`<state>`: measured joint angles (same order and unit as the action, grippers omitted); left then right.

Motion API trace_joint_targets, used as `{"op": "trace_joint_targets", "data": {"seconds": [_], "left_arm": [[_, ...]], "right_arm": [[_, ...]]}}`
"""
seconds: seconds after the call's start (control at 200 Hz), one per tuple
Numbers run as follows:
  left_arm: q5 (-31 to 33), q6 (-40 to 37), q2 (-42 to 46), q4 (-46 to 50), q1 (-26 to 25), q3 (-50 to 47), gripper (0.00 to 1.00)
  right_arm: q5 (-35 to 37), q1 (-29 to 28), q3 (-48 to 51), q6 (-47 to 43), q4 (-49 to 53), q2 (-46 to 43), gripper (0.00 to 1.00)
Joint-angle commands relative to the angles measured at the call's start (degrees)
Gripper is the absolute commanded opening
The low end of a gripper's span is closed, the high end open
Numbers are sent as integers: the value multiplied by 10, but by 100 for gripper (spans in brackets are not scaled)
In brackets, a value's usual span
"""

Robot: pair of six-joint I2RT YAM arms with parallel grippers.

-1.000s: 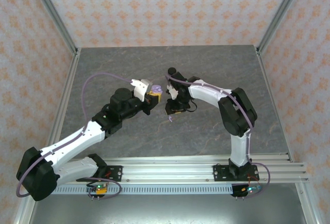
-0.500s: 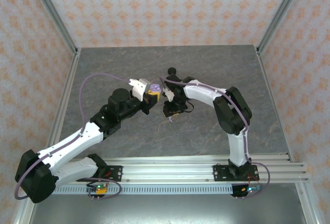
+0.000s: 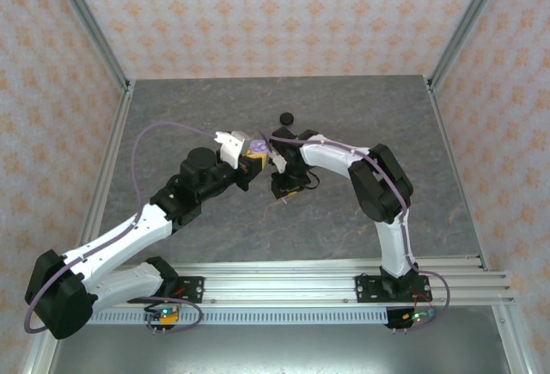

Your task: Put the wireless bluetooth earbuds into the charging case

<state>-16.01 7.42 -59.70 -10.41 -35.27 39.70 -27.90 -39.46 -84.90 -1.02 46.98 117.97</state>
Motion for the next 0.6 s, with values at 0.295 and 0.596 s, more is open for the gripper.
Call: {"op": "trace_joint_targets", "data": {"seconds": [0.295, 0.596], "left_arm": [[12, -7, 15, -1, -2, -6, 8], [16, -7, 15, -1, -2, -5, 8]], "right_arm": [[80, -24, -28, -16, 54, 29, 34], [99, -34, -16, 10, 39, 44, 31]]}}
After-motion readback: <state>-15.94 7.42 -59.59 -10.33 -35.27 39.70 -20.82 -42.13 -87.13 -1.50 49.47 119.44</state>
